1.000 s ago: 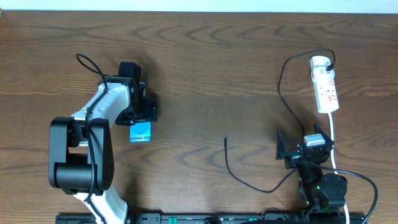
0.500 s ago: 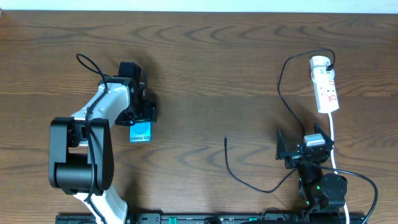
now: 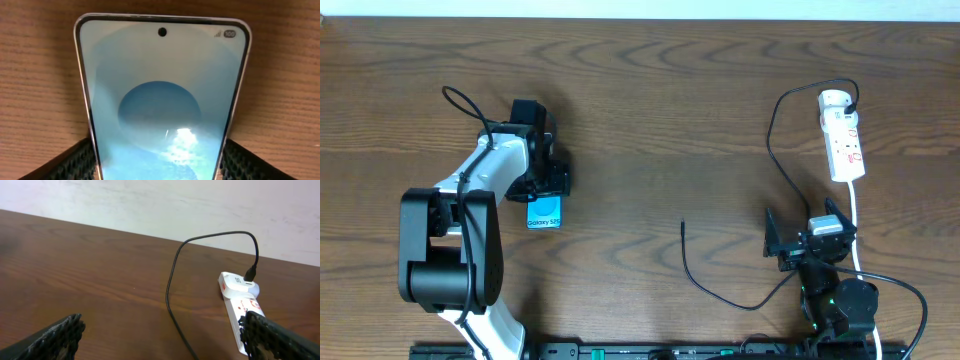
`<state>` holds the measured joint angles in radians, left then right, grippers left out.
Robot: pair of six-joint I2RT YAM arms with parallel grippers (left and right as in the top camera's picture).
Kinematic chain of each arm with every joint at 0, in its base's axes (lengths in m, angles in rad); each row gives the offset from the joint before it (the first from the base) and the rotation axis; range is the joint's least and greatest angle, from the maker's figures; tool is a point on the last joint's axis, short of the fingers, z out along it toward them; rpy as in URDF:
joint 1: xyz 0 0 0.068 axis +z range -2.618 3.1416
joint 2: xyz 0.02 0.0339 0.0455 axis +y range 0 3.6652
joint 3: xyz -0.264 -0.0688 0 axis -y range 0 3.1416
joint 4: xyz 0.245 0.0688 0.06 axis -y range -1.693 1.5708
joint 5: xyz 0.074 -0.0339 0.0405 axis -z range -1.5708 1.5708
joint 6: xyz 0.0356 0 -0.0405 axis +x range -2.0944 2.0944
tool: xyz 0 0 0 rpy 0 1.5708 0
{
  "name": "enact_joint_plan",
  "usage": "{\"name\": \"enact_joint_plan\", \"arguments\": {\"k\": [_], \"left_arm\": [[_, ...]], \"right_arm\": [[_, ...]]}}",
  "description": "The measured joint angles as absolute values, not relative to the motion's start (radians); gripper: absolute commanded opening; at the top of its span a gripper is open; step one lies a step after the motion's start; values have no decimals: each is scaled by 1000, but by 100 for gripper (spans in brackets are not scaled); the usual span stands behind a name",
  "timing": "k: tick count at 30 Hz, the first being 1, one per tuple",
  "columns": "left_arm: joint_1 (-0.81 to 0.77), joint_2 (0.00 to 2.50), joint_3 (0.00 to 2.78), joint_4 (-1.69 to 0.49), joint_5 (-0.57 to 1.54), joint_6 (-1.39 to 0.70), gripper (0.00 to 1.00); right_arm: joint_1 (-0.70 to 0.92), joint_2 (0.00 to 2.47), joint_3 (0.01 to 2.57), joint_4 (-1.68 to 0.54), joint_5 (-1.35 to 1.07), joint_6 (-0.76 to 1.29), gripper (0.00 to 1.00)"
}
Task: Plug charger to phone and switch on socket
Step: 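Lower the left gripper and close it on the smartphone's bottom edge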
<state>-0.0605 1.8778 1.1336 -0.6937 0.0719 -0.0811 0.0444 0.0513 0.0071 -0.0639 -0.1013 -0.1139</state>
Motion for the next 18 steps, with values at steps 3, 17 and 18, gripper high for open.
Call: {"name": "enact_joint_plan", "arguments": {"k": [3, 17, 18], "left_arm": [[-60, 1878, 1134, -694, 72, -81, 75], [-60, 1878, 1134, -694, 72, -81, 66], [-60, 1878, 1134, -694, 72, -81, 65]], "right_arm": [[44, 51, 7, -64, -101, -114, 99], [44, 51, 7, -64, -101, -114, 99], [44, 51, 7, -64, -101, -114, 99]]}}
